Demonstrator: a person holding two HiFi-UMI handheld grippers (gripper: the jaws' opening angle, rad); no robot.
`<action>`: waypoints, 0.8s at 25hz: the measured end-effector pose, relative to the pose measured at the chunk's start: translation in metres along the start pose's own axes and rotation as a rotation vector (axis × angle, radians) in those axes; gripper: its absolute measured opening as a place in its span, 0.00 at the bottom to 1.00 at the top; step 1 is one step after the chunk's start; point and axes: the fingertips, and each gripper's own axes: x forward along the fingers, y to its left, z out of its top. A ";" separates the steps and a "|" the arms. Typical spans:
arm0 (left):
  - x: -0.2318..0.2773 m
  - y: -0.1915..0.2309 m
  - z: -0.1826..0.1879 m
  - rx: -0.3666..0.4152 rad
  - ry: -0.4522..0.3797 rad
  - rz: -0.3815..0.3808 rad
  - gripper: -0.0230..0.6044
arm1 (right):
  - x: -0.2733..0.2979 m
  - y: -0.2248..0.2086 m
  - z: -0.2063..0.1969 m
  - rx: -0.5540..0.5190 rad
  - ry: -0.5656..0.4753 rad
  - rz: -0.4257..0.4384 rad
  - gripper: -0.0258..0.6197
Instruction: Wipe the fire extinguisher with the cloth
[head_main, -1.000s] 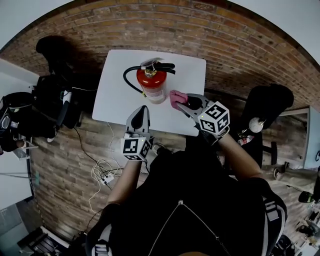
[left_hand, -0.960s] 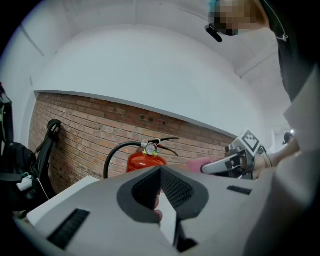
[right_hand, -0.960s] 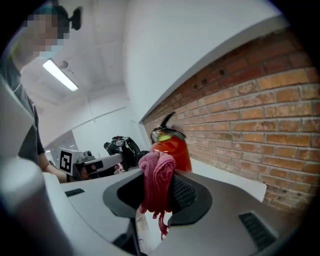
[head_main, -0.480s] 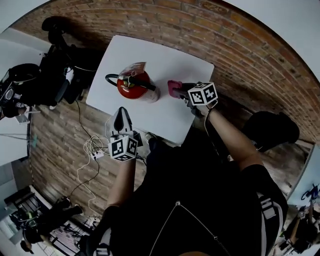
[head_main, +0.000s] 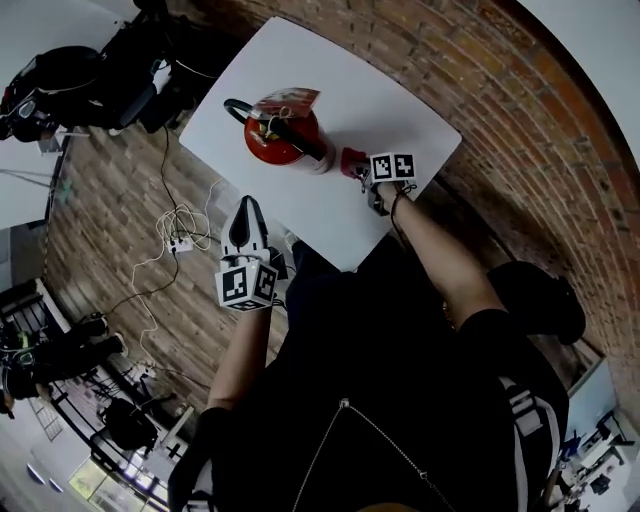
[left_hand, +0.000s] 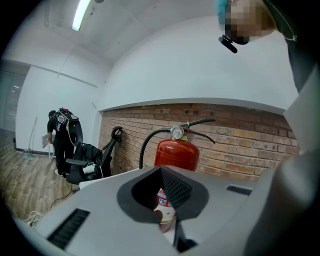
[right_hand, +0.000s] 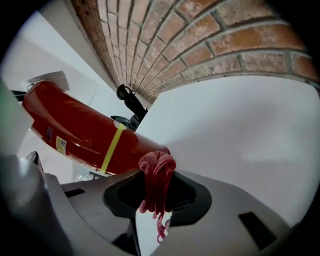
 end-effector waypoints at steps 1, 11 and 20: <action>-0.003 0.002 -0.001 -0.004 0.000 0.009 0.05 | 0.007 -0.003 -0.003 0.027 0.003 -0.003 0.23; -0.033 0.033 -0.017 -0.025 0.022 0.090 0.05 | 0.048 -0.022 -0.020 0.117 -0.006 -0.102 0.23; -0.049 0.044 -0.024 -0.029 0.029 0.100 0.05 | 0.061 -0.020 -0.021 0.193 -0.016 -0.094 0.23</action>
